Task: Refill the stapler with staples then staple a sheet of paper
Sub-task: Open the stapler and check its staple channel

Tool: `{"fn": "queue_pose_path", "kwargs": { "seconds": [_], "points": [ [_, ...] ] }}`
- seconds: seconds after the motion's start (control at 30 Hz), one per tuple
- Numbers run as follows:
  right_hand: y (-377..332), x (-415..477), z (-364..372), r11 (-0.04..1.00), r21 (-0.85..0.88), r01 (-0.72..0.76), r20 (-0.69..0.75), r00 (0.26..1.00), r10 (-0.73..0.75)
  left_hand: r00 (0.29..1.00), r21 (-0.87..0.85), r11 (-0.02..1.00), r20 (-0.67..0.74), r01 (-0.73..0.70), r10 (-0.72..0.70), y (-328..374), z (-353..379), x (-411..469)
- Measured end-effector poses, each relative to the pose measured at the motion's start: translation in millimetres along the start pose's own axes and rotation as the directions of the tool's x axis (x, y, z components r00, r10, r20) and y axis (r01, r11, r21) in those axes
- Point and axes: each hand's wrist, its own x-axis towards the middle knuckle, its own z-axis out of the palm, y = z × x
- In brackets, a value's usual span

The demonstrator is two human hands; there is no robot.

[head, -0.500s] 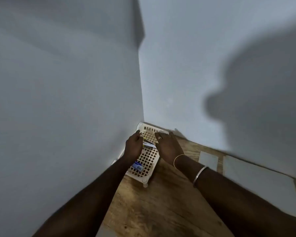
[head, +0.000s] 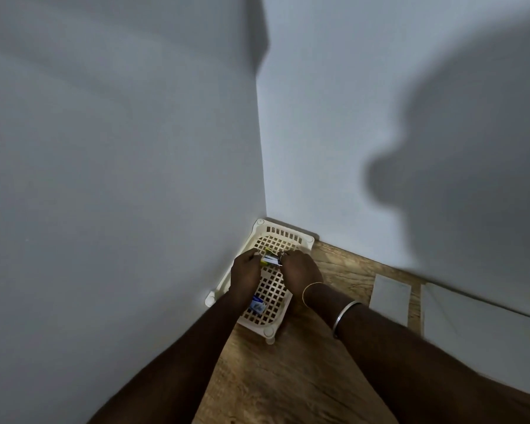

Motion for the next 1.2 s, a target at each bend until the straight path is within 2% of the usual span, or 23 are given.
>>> {"fn": "queue_pose_path", "kwargs": {
  "seconds": [0.2, 0.37, 0.47, 0.53, 0.67, 0.83, 0.93, 1.0, 1.07, 1.2],
  "points": [
    [0.6, -1.8, 5.2, 0.992, 0.110, -0.057, -0.016, 0.998, 0.059, 1.000, -0.040, 0.999, -0.015, 0.020, -0.021, -4.9, 3.4, 3.4],
    [-3.3, -11.9, -1.0, 0.937, 0.316, -0.149, -0.061, 0.982, 0.177, 0.997, -0.126, 0.992, -0.074, -0.002, -0.007, -1.7, 4.7, 1.0],
    [-3.7, -22.0, -15.6, 0.815, 0.547, -0.189, -0.142, 0.939, 0.313, 0.995, -0.270, 0.962, -0.086, 0.029, -0.054, 9.4, 9.2, -1.7],
    [-1.9, -28.4, -25.4, 0.712, 0.672, -0.204, -0.141, 0.909, 0.392, 0.992, -0.339, 0.941, -0.110, 0.023, -0.064, 17.4, 14.2, -5.5],
    [4.5, -42.6, -52.0, 0.407, 0.883, -0.232, -0.040, 0.828, 0.559, 0.995, -0.363, 0.932, -0.089, 0.007, -0.042, 27.9, 28.6, -16.4],
    [22.1, -70.6, -98.8, 0.234, 0.965, -0.119, -0.050, 0.789, 0.612, 0.990, -0.458, 0.889, 0.129, 0.005, 0.061, 53.4, 56.4, -42.8],
    [29.5, -91.8, -127.4, 0.166, 0.984, -0.060, -0.057, 0.781, 0.622, 0.943, -0.603, 0.797, 0.282, 0.033, 0.174, 76.0, 73.4, -67.2],
    [34.1, -105.2, -146.5, 0.128, 0.991, -0.024, -0.063, 0.775, 0.629, 0.909, -0.635, 0.773, 0.328, 0.009, 0.258, 91.2, 81.4, -82.5],
    [39.0, -121.5, -166.3, 0.074, 0.997, 0.008, -0.052, 0.783, 0.619, 0.884, -0.628, 0.778, 0.355, -0.016, 0.305, 104.5, 87.3, -98.0],
    [44.0, -161.5, -194.4, -0.063, 0.998, -0.017, 0.050, 0.816, 0.576, 0.859, -0.575, 0.818, 0.424, 0.011, 0.286, 116.1, 93.9, -135.9]
  ]
}}
